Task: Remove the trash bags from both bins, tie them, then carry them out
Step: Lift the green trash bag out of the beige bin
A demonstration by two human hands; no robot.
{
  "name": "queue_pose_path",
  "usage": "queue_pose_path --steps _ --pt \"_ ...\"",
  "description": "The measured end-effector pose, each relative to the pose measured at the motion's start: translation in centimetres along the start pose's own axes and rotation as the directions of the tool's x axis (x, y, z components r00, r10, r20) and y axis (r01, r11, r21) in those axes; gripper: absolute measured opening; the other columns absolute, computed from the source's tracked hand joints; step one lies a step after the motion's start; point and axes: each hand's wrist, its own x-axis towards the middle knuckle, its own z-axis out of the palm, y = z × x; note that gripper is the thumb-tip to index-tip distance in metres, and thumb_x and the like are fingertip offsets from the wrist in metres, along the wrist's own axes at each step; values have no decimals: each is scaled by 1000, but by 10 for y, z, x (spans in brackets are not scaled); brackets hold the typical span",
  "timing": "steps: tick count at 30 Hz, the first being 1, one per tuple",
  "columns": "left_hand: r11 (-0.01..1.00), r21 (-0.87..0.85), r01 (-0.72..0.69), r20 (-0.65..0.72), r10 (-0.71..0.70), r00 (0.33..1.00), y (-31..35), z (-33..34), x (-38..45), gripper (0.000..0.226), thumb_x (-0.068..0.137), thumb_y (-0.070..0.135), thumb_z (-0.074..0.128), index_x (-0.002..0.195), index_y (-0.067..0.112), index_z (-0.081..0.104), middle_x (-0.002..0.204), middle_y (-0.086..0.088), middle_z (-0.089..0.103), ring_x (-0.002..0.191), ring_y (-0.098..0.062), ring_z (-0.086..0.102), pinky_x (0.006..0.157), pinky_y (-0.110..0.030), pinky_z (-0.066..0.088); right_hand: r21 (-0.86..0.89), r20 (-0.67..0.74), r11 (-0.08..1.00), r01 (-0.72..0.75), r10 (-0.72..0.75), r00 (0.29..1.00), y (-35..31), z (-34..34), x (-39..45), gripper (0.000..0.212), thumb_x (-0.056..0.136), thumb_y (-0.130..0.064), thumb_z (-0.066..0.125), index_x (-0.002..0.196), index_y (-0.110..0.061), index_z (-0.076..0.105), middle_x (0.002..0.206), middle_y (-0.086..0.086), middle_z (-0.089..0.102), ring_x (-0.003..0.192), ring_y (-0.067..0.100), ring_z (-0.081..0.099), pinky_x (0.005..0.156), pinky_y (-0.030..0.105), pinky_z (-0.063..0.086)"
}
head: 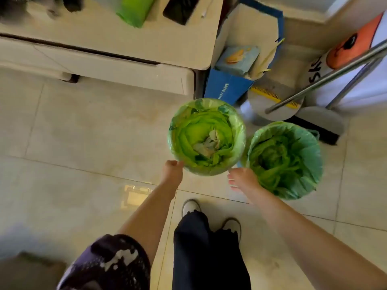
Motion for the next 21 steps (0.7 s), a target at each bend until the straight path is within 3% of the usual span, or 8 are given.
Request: queue_pose_path --steps 2,4,8,11,14,18,21 --pt "984 -179 28 -30 -34 999 -2 8 17 36 98 38 38 109 7 52 92 -5 55 93 -26 55 85 -39 48 35 -18 996 -79 80 997 4 6 23 40 98 -5 32 133 12 41 124 31 57 123 41 52 109 47 37" --pt "950 -310 46 -71 -71 995 -5 12 33 41 99 41 31 115 8 48 107 -8 55 100 -27 56 88 -42 47 117 -27 987 -106 110 994 5 10 42 41 100 -5 25 136 6 39 122 24 56 116 35 52 104 45 40" --pt "856 -510 87 -17 -112 994 -14 15 51 43 99 45 36 129 14 39 127 -8 50 116 -30 55 101 -48 45 364 -4 918 -158 171 985 10 14 68 35 87 11 22 99 -1 53 129 17 54 101 32 60 97 48 48" --pt "824 -555 114 91 -76 993 -17 10 58 46 97 47 42 132 18 48 134 -10 53 118 -31 56 98 -49 48 470 76 867 -166 148 986 9 12 74 52 77 20 19 93 -9 59 111 13 61 100 28 56 99 50 46" --pt "845 -530 79 71 -49 996 -18 5 60 39 98 43 45 126 19 57 126 -10 59 110 -29 62 89 -44 55 526 109 836 -153 112 988 8 10 73 57 77 22 20 95 -14 61 97 13 63 99 29 55 98 51 46" --pt "851 -525 25 0 -29 1000 -17 1 58 33 97 35 50 118 15 64 117 -11 65 105 -30 65 81 -41 58 524 98 838 -154 121 988 14 7 74 39 88 18 31 97 -6 61 96 15 64 95 29 60 90 45 50" --pt "879 -474 -56 -131 -8 991 -15 5 52 26 99 21 48 116 13 67 110 -7 69 100 -25 68 84 -40 58 502 62 855 -131 115 991 18 6 75 20 90 12 45 90 0 61 91 14 66 91 30 62 83 41 52"
